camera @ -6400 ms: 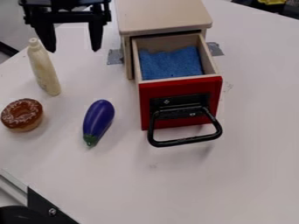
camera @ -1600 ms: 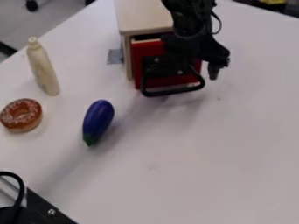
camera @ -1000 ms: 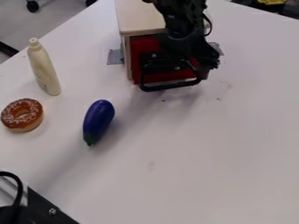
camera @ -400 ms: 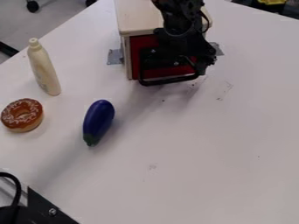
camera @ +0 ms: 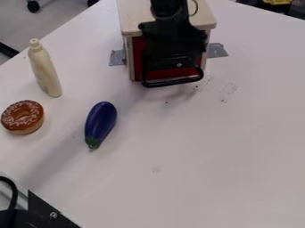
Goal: Close the drawer
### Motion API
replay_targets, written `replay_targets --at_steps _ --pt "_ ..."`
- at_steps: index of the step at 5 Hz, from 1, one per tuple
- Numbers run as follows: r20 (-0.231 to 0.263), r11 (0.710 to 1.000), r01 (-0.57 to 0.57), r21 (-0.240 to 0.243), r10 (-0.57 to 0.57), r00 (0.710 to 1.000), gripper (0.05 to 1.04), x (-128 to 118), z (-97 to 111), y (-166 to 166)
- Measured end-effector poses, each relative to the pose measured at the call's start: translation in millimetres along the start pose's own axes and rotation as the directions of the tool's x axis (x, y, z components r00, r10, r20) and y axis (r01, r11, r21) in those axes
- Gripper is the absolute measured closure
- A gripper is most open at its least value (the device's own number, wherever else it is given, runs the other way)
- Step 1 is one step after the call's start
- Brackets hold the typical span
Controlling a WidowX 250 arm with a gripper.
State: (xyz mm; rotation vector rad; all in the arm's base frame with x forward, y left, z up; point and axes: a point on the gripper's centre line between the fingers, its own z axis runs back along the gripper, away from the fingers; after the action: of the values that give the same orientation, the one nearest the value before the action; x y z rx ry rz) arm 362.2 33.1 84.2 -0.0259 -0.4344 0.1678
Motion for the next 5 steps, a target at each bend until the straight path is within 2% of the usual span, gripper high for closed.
replay_targets --at_steps 1,2,3,4,5 --pt "0.007 0.999 -0.032 -0.006 0.032 0.999 0.083 3.6 25.2 -2.0" --pt "0.011 0.997 -0.062 -0.036 0.062 0.998 0.083 -5.0 48.1 -6.7" --pt "-0.016 0.995 -0.094 -0.017 0.094 0.995 0.083 -20.6 69.9 -3.9" --pt "-0.060 0.994 -0.111 0.018 0.112 0.992 0.083 -44.3 80.5 -4.6" --pt "-0.112 0.990 -0.109 0.085 0.118 0.987 0.083 -60.0 96.4 -8.0"
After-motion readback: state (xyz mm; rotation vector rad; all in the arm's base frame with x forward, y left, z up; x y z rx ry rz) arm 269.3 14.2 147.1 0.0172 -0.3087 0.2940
